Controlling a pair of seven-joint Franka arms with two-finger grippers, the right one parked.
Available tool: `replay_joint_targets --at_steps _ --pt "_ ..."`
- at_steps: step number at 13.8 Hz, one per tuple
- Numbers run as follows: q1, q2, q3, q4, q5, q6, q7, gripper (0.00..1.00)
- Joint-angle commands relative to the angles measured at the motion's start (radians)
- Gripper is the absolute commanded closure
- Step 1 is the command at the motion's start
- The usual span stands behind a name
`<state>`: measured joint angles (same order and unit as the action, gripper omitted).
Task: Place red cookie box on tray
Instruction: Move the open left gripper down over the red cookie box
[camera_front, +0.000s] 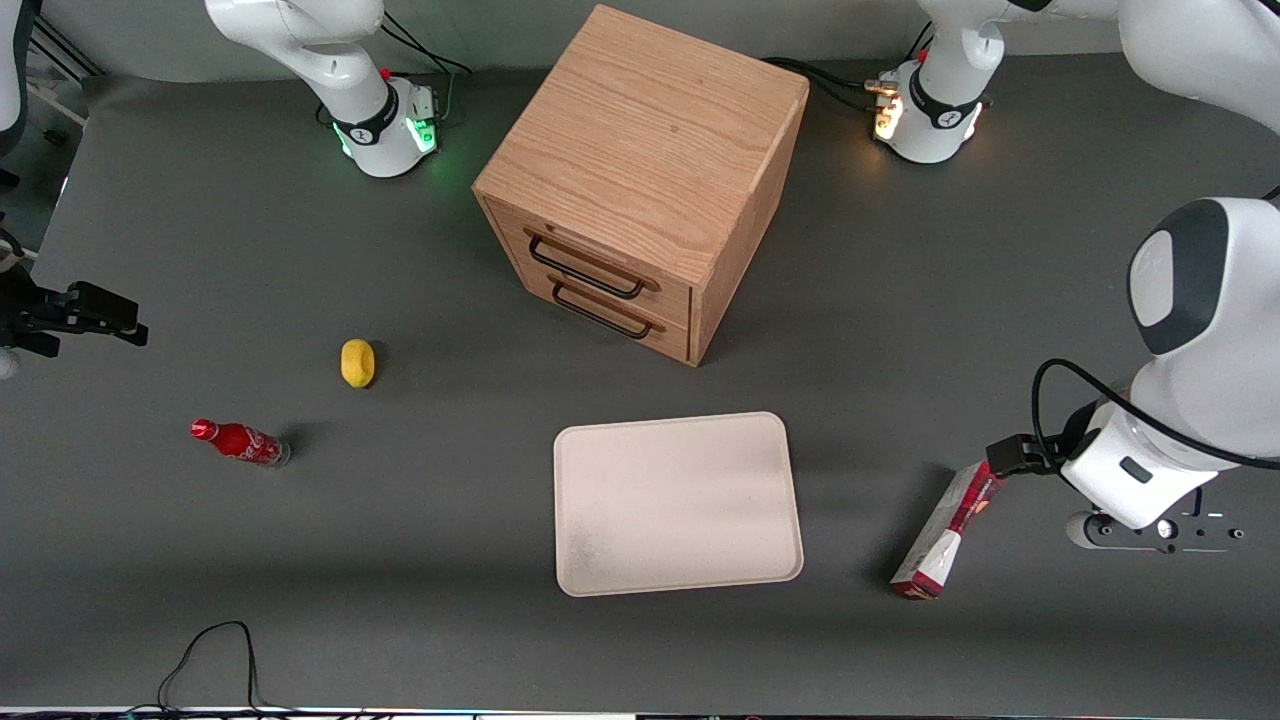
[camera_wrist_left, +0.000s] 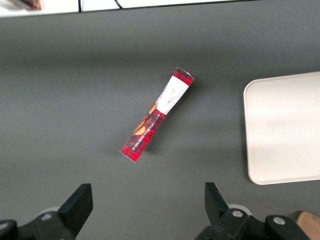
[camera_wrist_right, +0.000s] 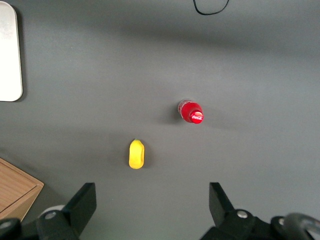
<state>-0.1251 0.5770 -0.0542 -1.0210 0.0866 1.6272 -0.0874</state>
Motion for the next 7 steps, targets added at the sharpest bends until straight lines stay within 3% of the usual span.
replay_joint_targets --at_steps 1,5,7 --pt "-0.011 0.014 0.007 0.022 0.028 0.006 0.162 0.0" --pt "-0.007 0.023 0.007 0.019 0.016 0.026 0.443 0.0" --pt "-0.005 0.024 0.007 0.003 -0.02 0.049 0.498 0.0"
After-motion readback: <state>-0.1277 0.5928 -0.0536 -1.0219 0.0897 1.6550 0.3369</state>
